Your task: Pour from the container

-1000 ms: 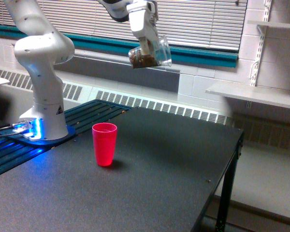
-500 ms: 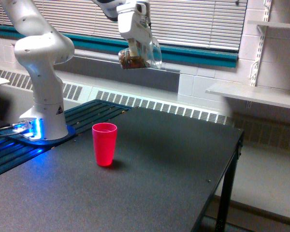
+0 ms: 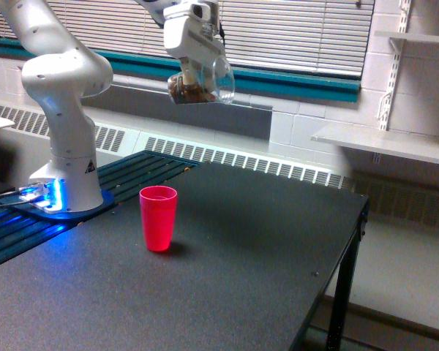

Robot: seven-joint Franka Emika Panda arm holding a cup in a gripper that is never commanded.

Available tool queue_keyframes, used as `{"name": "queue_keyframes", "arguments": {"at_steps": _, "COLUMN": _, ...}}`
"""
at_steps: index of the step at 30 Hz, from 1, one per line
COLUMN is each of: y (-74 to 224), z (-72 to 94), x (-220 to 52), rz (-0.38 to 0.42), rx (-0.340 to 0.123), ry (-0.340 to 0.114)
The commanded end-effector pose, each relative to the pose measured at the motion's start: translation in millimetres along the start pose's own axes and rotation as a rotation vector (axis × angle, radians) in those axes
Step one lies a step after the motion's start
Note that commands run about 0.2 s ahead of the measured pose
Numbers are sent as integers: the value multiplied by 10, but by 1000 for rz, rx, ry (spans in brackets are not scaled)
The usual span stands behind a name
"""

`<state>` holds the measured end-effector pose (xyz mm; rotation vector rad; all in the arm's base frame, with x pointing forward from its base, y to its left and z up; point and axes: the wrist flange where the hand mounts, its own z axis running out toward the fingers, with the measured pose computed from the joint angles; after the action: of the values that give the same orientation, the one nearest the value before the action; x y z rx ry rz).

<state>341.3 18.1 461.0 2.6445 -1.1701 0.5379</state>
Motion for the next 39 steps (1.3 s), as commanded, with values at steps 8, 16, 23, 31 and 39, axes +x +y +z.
{"name": "queue_keyframes", "arguments": {"at_steps": 8, "y": 154, "z": 32, "x": -36, "rz": 113, "rx": -33, "ry": -18}}
{"name": "queue_keyframes", "arguments": {"at_steps": 16, "y": 184, "z": 21, "x": -112, "rz": 139, "rx": -40, "ry": -30}}
{"name": "queue_keyframes", "arguments": {"at_steps": 23, "y": 211, "z": 22, "x": -183, "rz": 167, "rx": -44, "ry": -46}}
{"name": "queue_keyframes", "arguments": {"at_steps": 31, "y": 213, "z": 37, "x": -296, "rz": 192, "rx": -29, "ry": -73}}
{"name": "queue_keyframes", "arguments": {"at_steps": 39, "y": 287, "z": 94, "x": -376, "rz": 223, "rx": -42, "ry": -100}}
